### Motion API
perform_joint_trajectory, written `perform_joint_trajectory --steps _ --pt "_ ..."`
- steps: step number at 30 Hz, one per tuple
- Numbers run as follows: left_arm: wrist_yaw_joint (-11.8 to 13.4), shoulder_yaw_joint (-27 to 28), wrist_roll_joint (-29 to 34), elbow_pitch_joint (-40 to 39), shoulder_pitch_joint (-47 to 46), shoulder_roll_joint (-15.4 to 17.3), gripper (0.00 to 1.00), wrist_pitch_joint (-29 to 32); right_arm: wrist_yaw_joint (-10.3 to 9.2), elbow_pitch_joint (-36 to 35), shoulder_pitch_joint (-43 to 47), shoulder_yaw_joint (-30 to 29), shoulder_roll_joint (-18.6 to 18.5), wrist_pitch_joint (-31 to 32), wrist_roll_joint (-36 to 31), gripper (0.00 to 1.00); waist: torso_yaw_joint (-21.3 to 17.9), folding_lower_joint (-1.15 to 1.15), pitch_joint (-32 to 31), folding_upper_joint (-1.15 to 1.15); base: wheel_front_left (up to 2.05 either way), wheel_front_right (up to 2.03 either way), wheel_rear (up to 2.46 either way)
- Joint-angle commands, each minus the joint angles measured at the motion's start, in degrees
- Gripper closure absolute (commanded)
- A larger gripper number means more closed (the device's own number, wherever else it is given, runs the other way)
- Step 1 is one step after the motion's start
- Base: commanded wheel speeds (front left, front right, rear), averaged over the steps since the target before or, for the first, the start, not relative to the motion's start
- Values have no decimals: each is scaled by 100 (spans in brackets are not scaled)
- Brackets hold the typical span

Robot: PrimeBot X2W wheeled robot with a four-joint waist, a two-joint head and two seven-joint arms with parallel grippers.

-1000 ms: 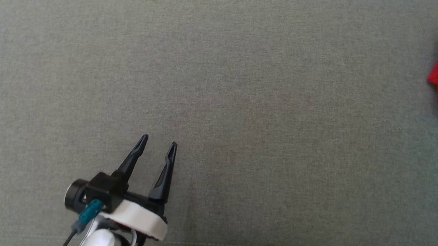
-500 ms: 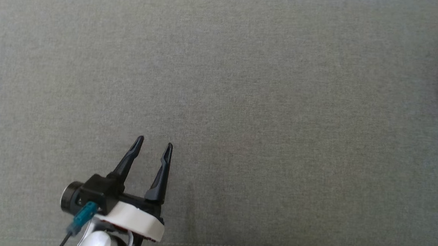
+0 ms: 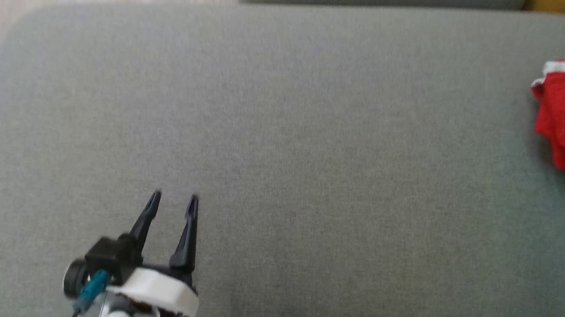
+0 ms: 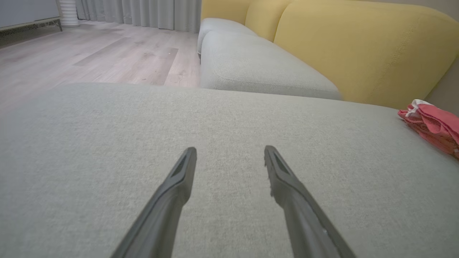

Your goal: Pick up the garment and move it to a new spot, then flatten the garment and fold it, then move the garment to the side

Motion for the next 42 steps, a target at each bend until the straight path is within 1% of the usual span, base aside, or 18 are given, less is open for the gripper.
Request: perform_joint_trajectory --steps 1,5,8,10,13,16,17,20,23,28,34,36,37,42 --pt "53 241 -26 -99 16 -15 0 -71 -4 -524 424 142 120 -100 110 0 70 0 -374 0 0 0 0" --pt "124 372 37 16 173 -15 0 -71 -4 -1264 1434 312 592 -256 198 0 133 0 -696 0 0 0 0" --pt "175 452 106 91 286 -15 0 -71 -4 -1742 2124 326 1055 -440 126 0 153 0 -863 0 0 0 0" --pt "176 513 137 105 336 -15 0 -71 -4 -1946 2525 299 1405 -590 108 0 152 0 -926 0 0 0 0" --pt "142 595 161 127 406 -15 0 -71 -4 -1995 3001 333 1686 -845 132 0 131 0 -993 0 0 0 0" --pt "78 620 174 165 480 -15 0 -71 -4 -1772 3283 394 1779 -1243 91 0 89 0 -1064 0 0 0 0" --pt "78 620 174 165 480 -15 0 -71 -4 -1772 3283 394 1779 -1243 91 0 89 0 -1064 0 0 0 0" --pt "4 636 174 205 522 -15 0 -71 -4 -1443 3433 396 1807 -1543 73 0 60 0 -1136 0 0 0 0" --pt "-34 656 150 251 535 -15 0 -71 -4 -1156 3508 522 1812 -1710 61 0 30 0 -1206 0 0 0 0" --pt "-54 641 135 322 532 -15 0 -71 -4 -892 3528 707 1814 -1826 119 0 -29 0 -1303 0 0 0 0" --pt "-24 653 160 316 504 -15 0 -71 -4 -792 3514 805 1815 -1860 173 0 -51 0 -1336 0 0 0 0" --pt "17 684 264 253 483 -14 0 -71 -4 -796 3504 836 1815 -1863 167 0 -43 0 -1333 0 0 0 0" --pt "5 448 229 418 743 1 100 1 0 -623 3666 694 1871 -1788 152 100 -44 0 -1335 0 0 0 0" --pt "-22 479 -73 425 702 2 100 57 0 -523 3538 620 1870 -1654 432 100 -54 0 -1316 0 0 0 0"
